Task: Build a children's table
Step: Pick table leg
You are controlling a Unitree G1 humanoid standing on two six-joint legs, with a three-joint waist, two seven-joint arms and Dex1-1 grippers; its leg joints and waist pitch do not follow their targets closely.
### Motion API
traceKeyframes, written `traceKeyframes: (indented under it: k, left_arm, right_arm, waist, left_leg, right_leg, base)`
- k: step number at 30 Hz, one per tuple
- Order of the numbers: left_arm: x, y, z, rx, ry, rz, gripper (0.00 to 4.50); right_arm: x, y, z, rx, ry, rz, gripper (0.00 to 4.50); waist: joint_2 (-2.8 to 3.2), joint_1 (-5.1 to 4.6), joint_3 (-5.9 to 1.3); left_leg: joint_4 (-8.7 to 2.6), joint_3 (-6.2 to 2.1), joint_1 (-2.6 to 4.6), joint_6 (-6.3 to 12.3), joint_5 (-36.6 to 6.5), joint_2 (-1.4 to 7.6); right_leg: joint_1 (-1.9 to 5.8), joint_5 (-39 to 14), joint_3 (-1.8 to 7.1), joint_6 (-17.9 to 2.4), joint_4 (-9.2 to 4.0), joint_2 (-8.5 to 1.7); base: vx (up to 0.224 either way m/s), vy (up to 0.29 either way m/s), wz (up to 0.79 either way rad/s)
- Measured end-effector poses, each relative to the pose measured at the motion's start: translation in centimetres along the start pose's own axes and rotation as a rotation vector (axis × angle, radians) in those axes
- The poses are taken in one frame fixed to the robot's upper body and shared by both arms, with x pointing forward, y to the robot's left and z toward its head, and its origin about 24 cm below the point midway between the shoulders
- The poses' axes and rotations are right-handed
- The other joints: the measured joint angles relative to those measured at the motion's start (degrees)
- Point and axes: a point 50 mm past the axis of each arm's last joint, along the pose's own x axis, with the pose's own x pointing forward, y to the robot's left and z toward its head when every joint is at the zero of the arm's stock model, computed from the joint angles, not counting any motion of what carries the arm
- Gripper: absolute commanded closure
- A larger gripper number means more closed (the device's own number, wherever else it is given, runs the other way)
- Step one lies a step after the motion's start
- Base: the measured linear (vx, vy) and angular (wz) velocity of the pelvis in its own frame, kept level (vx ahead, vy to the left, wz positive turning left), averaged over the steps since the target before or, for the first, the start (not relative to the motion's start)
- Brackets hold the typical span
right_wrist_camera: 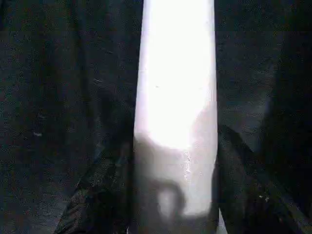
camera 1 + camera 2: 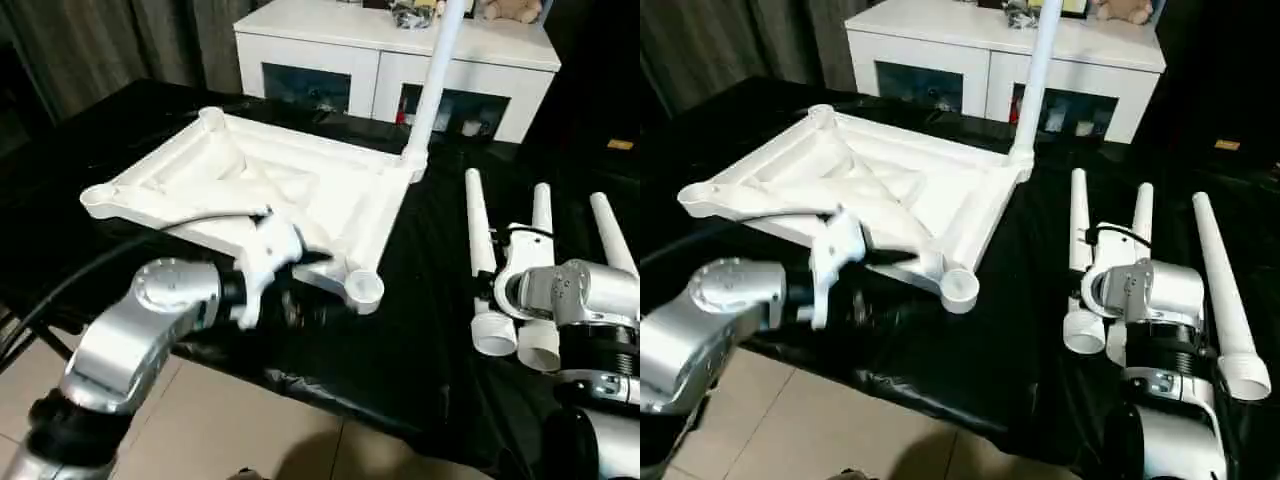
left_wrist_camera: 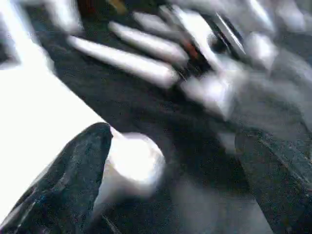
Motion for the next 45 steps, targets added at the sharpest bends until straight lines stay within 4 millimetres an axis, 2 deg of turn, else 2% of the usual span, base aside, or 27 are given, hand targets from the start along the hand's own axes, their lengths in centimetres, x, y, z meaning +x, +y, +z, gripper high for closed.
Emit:
traceKeyframes:
  k: [3,7,10,12,15,18,21,24,30,35,45]
  left_arm:
    - [0.2,0.7,0.7,-0.036,-0.068,0.049,0.0]
    - [0.4,2.0,1.5,-0.103,-0.153,0.132,0.0]
    - [0.6,3.4,3.3,-0.169,-0.272,0.218,0.0]
    - [0.4,3.9,4.3,-0.173,-0.314,0.251,0.0]
    - [0.7,4.1,4.8,-0.227,-0.36,0.257,0.0]
    - [1.6,4.0,5.5,-0.32,-0.418,0.224,0.0]
    - [2.1,3.6,7.2,-0.351,-0.467,0.161,0.0]
    - [2.1,3.4,8.2,-0.392,-0.505,0.113,0.0]
    - [2.2,3.0,8.6,-0.493,-0.542,0.041,0.0]
    - [2.4,2.7,8.8,-0.513,-0.528,0.01,0.0]
    - [2.8,2.1,8.6,-0.541,-0.498,-0.041,0.0]
  right_arm:
    - [0.0,0.4,0.3,0.017,-0.039,0.036,2.63]
    - [-1.2,0.8,2.5,0.039,-0.228,0.085,2.64]
    - [-3.1,1.6,4.9,0.066,-0.476,0.207,2.64]
    - [-4.4,2.2,6.0,0.069,-0.582,0.279,2.64]
    - [-6.1,3.3,6.8,0.119,-0.72,0.462,2.64]
    - [-8.3,5.8,6.1,0.088,-0.766,0.794,2.64]
    - [-9.4,7.7,4.5,-0.035,-0.719,0.986,2.64]
    - [-9.2,8.9,2.7,-0.101,-0.632,1.098,2.64]
    - [-10.3,9.8,1.9,-0.186,-0.612,1.198,2.64]
    - [-10.0,10.4,0.7,-0.23,-0.552,1.232,2.64]
    - [-10.2,10.9,-0.3,-0.279,-0.521,1.257,2.64]
  waist:
    - [0.33,-0.05,-0.02]
    - [0.91,0.04,0.09]
    - [1.12,0.11,0.11]
    - [1.21,0.08,0.04]
    - [1.21,0.02,0.04]
    - [1.2,0.13,0.05]
    - [1.11,0.29,0.05]
    - [1.03,0.38,0.1]
    - [0.88,0.89,0.12]
    - [0.88,1.32,0.12]
    - [0.9,1.45,0.11]
  left_leg:
    - [0.02,-0.01,-0.01,0.0,0.0,0.0]
    - [0.03,-0.01,-0.1,0.0,0.0,0.01]
    - [0.02,-0.01,-0.24,0.02,0.0,0.02]
    - [0.03,-0.01,-0.21,0.03,0.01,0.02]
    - [0.05,0.0,-0.29,0.16,0.07,0.02]
    - [0.06,0.0,-0.33,0.33,0.16,0.04]
    - [0.1,0.0,-0.35,0.42,0.22,0.04]
    - [0.15,0.0,-0.36,0.42,0.22,0.02]
    - [0.16,-0.01,-0.39,0.42,0.23,0.02]
    - [0.16,-0.01,-0.42,0.42,0.23,0.02]
    - [0.14,-0.02,-0.48,0.42,0.22,0.02]
  right_leg:
    - [-0.02,0.01,0.0,0.0,0.01,0.0]
    - [-0.09,0.01,-0.02,0.01,0.01,0.0]
    - [-0.21,0.0,-0.04,0.02,0.01,0.01]
    - [-0.17,-0.02,-0.02,0.03,-0.05,0.02]
    - [-0.2,-0.03,-0.01,0.04,-0.12,0.02]
    - [-0.21,-0.05,-0.04,0.03,-0.16,0.02]
    - [-0.16,-0.05,-0.07,0.03,-0.22,0.01]
    - [-0.13,-0.04,-0.07,0.03,-0.22,-0.02]
    - [-0.13,-0.03,-0.09,0.05,-0.21,-0.04]
    - [-0.15,-0.12,-0.09,0.21,-0.23,-0.04]
    - [-0.16,-0.11,-0.1,0.19,-0.31,-0.03]
  base:
    - [0.0,0.0,0.0]
    - [0.0,0.0,0.0]
    - [0.0,0.0,0.0]
    - [0.0,0.0,0.0]
    - [0.0,0.0,0.0]
    - [0.0,0.0,0.0]
    - [0.0,0.0,0.0]
    - [0.0,0.0,0.0]
    - [0.0,0.0,0.0]
    - [0.0,0.0,0.0]
    - [0.0,0.0,0.0]
